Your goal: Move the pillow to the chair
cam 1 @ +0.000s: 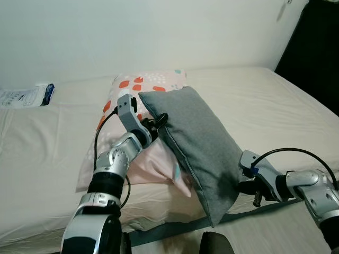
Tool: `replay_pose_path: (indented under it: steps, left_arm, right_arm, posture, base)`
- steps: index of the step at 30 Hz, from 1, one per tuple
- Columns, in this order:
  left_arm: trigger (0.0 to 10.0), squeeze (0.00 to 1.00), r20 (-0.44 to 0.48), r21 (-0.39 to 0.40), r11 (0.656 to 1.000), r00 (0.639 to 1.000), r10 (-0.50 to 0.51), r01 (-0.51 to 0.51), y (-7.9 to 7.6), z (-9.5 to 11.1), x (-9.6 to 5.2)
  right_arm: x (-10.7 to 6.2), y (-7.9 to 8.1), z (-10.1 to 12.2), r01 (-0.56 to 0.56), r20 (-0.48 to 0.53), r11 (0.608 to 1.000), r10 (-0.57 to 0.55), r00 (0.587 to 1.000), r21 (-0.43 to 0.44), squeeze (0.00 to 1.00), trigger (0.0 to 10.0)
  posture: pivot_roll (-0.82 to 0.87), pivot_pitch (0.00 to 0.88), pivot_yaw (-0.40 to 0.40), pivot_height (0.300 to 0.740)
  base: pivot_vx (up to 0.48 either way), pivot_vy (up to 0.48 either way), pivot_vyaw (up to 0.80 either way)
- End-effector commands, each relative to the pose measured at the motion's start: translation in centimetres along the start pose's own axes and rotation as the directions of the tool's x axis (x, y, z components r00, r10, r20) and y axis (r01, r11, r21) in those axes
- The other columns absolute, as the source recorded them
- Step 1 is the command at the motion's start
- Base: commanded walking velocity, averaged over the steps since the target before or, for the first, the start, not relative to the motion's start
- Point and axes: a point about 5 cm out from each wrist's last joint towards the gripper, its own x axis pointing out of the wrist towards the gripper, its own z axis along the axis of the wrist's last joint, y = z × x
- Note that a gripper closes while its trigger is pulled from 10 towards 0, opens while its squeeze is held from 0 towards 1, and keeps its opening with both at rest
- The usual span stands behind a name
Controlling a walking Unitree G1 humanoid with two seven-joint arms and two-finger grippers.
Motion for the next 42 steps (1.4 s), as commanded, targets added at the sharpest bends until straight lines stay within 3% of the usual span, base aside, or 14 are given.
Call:
replay_pose_path:
  steps: [1,11,12,13,14,16,17,20,24,25,28,29,30,42]
  left_arm:
    - [10.0,1.00,-0.007,-0.081,0.997,1.000,-0.001,0.001,-0.3,-0.2,0.4]
    - [10.0,1.00,-0.011,-0.144,0.989,1.000,-0.028,0.026,-1.8,-0.7,1.2]
    - [10.0,0.34,-0.017,-0.113,0.993,1.000,-0.026,0.024,-2.3,-1.1,1.5]
    - [10.0,0.34,-0.017,-0.113,0.993,1.000,-0.026,0.024,-2.3,-1.1,1.5]
    - [10.0,0.00,-0.008,0.032,0.999,0.999,0.032,-0.032,-2.6,-1.6,1.8]
    - [10.0,0.00,-0.008,0.032,0.999,0.999,0.032,-0.032,-2.6,-1.6,1.8]
    - [10.0,0.00,0.015,0.155,0.985,0.997,0.075,-0.076,-3.1,-2.0,2.2]
    - [10.0,0.00,0.052,0.257,0.959,0.992,0.113,-0.123,-4.2,-2.9,2.8]
    - [10.0,0.00,0.036,0.250,0.963,0.995,0.092,-0.098,-5.4,-3.9,3.1]
    - [8.7,0.00,0.030,0.238,0.967,0.996,0.082,-0.087,-5.6,-4.2,3.2]
    - [8.7,0.00,0.026,0.229,0.970,0.997,0.076,-0.080,-5.8,-4.4,3.2]
    - [1.8,0.00,0.021,0.220,0.972,0.997,0.077,-0.080,-5.8,-4.7,3.2]
    - [0.0,0.00,0.006,0.199,0.977,0.997,0.081,-0.080,-5.7,-5.0,3.1]
    - [0.0,0.00,-0.064,0.113,0.990,0.994,0.086,-0.078,-4.5,-6.5,2.7]
  right_arm:
    - [0.4,0.5,-0.1,-0.028,-0.015,1.000,0.028,0.999,-0.006,0.00,0.0]
    - [0.7,0.6,0.1,-0.039,-0.015,0.999,0.039,0.999,-0.012,0.00,0.0]
    - [0.9,0.7,0.2,-0.042,-0.015,0.999,0.042,0.999,-0.016,0.00,0.0]
    - [0.9,0.7,0.2,-0.042,-0.015,0.999,0.042,0.999,-0.016,0.00,0.0]
    - [1.0,0.7,0.3,-0.040,-0.014,0.999,0.040,0.999,-0.022,0.00,0.0]
    - [1.0,0.7,0.3,-0.040,-0.014,0.999,0.040,0.999,-0.022,0.00,0.0]
    - [1.1,0.7,0.5,-0.039,-0.012,0.999,0.038,0.999,-0.030,0.00,0.0]
    - [1.5,0.8,1.0,-0.033,0.004,0.999,0.034,0.999,-0.043,0.00,0.0]
    - [1.8,1.0,1.3,-0.031,0.017,0.998,0.032,0.999,-0.053,0.00,0.0]
    - [1.9,1.0,1.3,-0.029,0.019,0.998,0.030,0.999,-0.054,0.00,0.0]
    - [2.0,1.0,1.3,-0.027,0.021,0.998,0.028,0.999,-0.055,0.00,0.0]
    - [2.0,1.0,1.2,-0.026,0.021,0.998,0.027,0.999,-0.055,0.00,0.0]
    - [2.0,1.0,1.2,-0.026,0.021,0.998,0.027,0.999,-0.055,0.00,0.0]
    - [2.3,1.1,1.2,-0.026,0.018,0.998,0.027,0.999,-0.057,0.00,0.0]
  posture:
    - [0.09,0.000,-0.049,0.584]
    - [0.09,0.000,-0.052,0.584]
    - [0.10,0.000,-0.053,0.584]
    - [0.10,0.000,-0.053,0.584]
    - [0.10,0.000,-0.054,0.584]
    - [0.10,0.000,-0.054,0.584]
    - [0.10,0.000,-0.053,0.584]
    - [0.09,0.000,-0.049,0.584]
    - [0.09,0.000,-0.045,0.584]
    - [0.09,0.000,-0.043,0.584]
    - [0.09,0.000,-0.043,0.584]
    - [0.09,0.000,-0.042,0.584]
    - [0.09,0.000,-0.043,0.584]
    - [0.09,0.000,-0.048,0.584]
  base:
    - [0.000,0.000,0.00]
    - [0.000,0.000,0.00]
    - [0.000,0.000,0.00]
    - [0.000,0.000,0.00]
    - [0.000,0.000,0.00]
    - [0.000,0.000,0.00]
    - [0.000,0.000,0.00]
    - [0.000,0.000,0.00]
    - [0.000,0.000,0.00]
    - [0.000,0.000,0.00]
    - [0.000,0.000,0.00]
    - [0.000,0.000,0.00]
    - [0.000,0.000,0.00]
    - [0.000,0.000,0.00]
